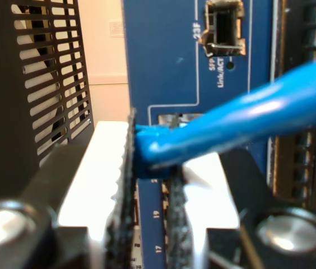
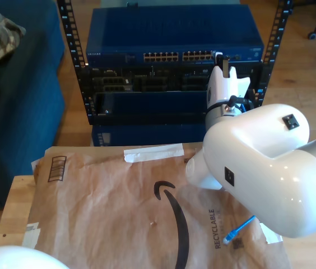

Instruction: Grab the cable and plug it in

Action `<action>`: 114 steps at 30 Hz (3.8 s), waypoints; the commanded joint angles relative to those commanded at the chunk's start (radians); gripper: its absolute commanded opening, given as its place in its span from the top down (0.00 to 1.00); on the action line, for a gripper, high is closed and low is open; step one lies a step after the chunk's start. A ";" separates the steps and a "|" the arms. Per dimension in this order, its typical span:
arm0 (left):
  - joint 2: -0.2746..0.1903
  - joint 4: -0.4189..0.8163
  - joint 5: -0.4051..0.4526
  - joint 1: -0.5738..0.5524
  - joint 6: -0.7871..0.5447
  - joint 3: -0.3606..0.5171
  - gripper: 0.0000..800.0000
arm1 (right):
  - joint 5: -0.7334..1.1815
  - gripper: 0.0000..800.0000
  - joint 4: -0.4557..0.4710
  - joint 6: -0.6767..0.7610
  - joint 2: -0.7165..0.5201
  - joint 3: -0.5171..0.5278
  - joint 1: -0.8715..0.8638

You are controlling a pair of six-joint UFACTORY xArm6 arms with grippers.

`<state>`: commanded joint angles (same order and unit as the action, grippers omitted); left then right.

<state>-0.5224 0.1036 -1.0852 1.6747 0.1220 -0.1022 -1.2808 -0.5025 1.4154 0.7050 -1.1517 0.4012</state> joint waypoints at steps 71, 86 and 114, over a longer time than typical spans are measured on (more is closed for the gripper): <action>0.000 0.000 0.000 0.000 0.002 0.000 0.00 | 0.041 0.55 0.028 0.000 -0.069 0.069 -0.008; 0.000 0.000 0.000 0.000 0.000 0.000 0.00 | 0.284 0.47 0.034 -0.003 -0.446 0.476 0.014; 0.000 0.000 0.000 0.000 0.000 -0.002 0.00 | 1.622 0.05 0.072 -0.873 -1.053 0.577 -0.802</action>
<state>-0.5224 0.1036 -1.0852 1.6747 0.1220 -0.1038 0.3410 -0.4304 0.5424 -0.3475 -0.5748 -0.4012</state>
